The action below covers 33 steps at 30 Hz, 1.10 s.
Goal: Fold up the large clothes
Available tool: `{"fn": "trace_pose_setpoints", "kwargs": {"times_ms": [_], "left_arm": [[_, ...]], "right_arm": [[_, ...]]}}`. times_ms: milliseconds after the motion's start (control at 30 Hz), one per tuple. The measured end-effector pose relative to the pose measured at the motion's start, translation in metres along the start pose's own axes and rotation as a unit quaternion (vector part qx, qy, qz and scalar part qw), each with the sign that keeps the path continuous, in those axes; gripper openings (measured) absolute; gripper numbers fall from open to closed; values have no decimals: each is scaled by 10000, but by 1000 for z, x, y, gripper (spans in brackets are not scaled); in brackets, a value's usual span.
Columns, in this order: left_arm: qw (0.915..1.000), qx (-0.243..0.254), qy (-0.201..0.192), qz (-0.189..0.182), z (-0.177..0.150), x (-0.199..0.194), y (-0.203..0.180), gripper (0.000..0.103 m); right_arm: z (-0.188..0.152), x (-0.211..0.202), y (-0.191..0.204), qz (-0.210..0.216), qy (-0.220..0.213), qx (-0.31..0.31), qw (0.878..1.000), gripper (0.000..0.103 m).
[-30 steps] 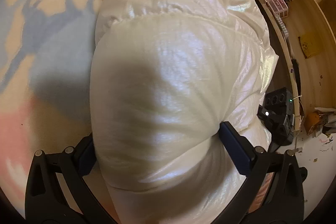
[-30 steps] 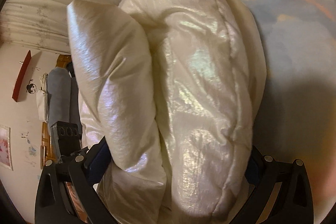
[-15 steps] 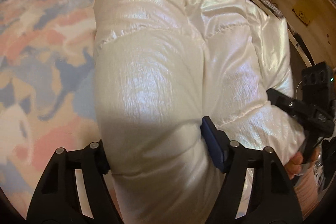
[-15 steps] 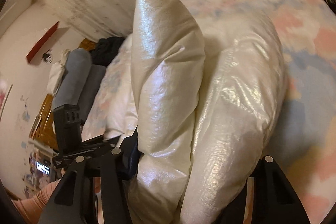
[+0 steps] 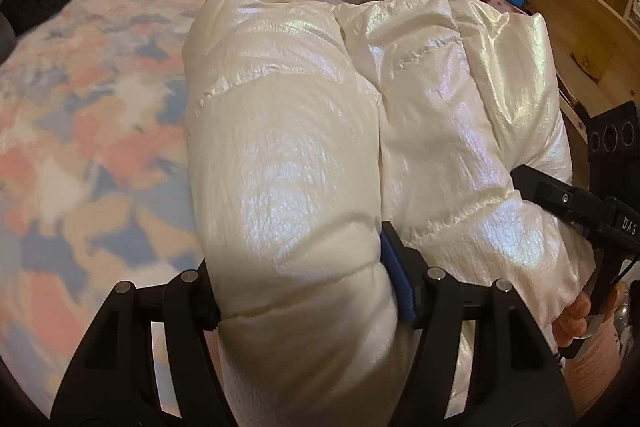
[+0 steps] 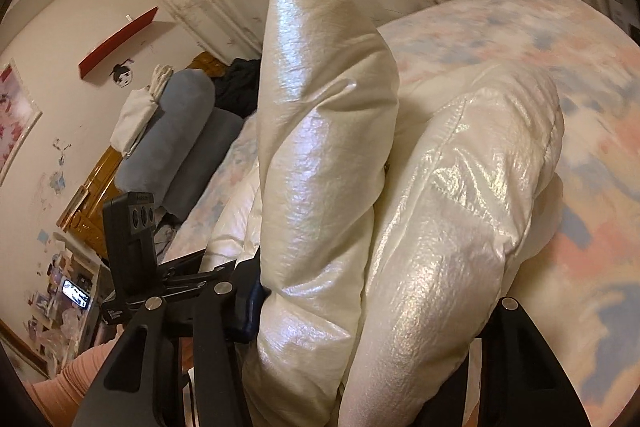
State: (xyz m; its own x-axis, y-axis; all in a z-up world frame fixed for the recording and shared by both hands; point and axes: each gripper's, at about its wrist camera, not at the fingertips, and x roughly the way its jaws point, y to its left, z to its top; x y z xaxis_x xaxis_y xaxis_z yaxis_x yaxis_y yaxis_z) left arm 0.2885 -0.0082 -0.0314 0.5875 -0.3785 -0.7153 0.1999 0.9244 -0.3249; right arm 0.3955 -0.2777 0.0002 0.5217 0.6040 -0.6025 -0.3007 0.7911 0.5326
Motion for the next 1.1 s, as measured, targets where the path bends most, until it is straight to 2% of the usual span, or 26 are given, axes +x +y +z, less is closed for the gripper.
{"fn": "trace_pose_setpoints", "kwargs": {"times_ms": [200,400,533,633,700,767,867,967,1000,1100], "left_arm": [[9995,-23,-159,286,57,-16,95,61],[9982,-184,-149,543,100,-18,208,61],[9968,-445,1,670,106,-12,282,61],[9950,-776,35,624,95,-6,318,63],[9942,-922,23,550,88,2,334,69],[9938,-950,-7,577,81,5,343,76],[9935,-917,-41,676,74,5,349,84],[9932,-910,-6,724,71,2,350,85],[9929,-909,9,769,73,5,351,85],[9900,-854,-12,1126,74,-2,344,85]], "right_arm": [[49,87,34,189,15,-82,9998,52],[96,201,42,560,160,158,9982,52],[108,279,38,667,385,330,9965,52],[111,337,37,548,503,448,9962,52],[108,355,28,480,528,569,9958,56],[105,369,20,400,500,674,9957,65],[93,370,12,313,503,625,9963,72],[91,373,4,253,605,590,9961,77],[88,392,18,239,685,633,9954,78],[93,390,26,239,865,741,9932,81]]}}
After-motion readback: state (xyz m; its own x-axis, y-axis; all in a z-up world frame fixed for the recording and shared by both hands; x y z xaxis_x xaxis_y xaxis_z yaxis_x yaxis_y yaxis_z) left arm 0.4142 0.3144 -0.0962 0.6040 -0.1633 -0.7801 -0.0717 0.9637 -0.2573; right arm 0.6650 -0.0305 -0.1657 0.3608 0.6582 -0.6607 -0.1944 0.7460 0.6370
